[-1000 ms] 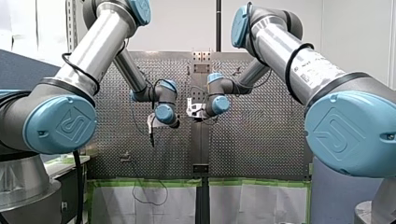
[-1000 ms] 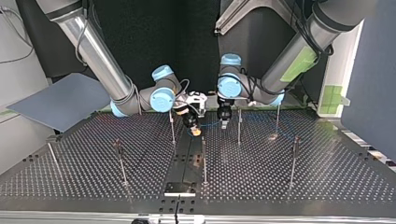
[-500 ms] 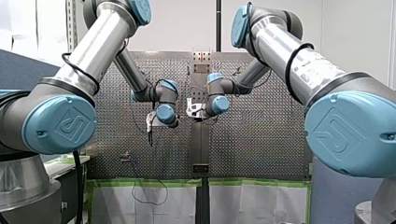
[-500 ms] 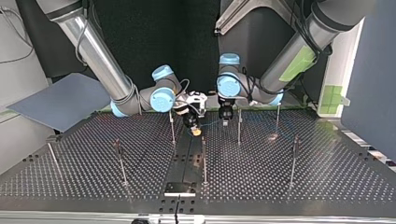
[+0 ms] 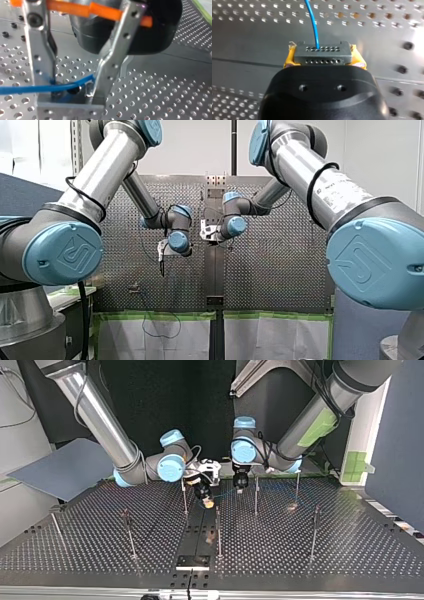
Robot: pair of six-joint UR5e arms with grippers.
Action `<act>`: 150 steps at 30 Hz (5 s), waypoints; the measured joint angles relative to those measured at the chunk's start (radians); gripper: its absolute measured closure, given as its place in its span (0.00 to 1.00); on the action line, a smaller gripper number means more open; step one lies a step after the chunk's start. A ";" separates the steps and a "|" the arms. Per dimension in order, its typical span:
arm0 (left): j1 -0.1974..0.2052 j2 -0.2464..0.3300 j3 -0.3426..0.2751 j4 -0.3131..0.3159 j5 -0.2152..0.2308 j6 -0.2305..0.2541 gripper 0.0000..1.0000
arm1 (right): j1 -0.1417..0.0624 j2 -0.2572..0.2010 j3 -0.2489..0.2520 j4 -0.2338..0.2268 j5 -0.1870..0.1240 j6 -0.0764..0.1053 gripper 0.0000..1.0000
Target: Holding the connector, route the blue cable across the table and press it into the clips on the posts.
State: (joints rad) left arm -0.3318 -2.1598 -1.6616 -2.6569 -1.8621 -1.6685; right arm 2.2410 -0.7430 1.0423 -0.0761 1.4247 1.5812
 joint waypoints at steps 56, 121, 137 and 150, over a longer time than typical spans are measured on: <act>-0.065 0.464 -0.136 -0.006 0.014 0.001 1.00 | -0.065 -0.476 0.392 -0.016 0.006 0.126 1.00; 0.046 0.323 0.088 -0.077 0.125 -0.041 1.00 | -0.148 -0.383 0.144 0.032 -0.196 0.109 1.00; 0.081 0.218 0.180 -0.077 0.134 -0.042 1.00 | -0.155 -0.288 0.032 0.034 -0.196 0.100 1.00; 0.078 0.218 0.181 -0.077 0.133 -0.027 0.44 | -0.155 -0.287 0.027 0.048 -0.197 0.092 1.00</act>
State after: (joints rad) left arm -0.2538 -1.9417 -1.4809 -2.7337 -1.7290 -1.6958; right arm 2.0856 -1.0303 1.0688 -0.0279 1.2274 1.6729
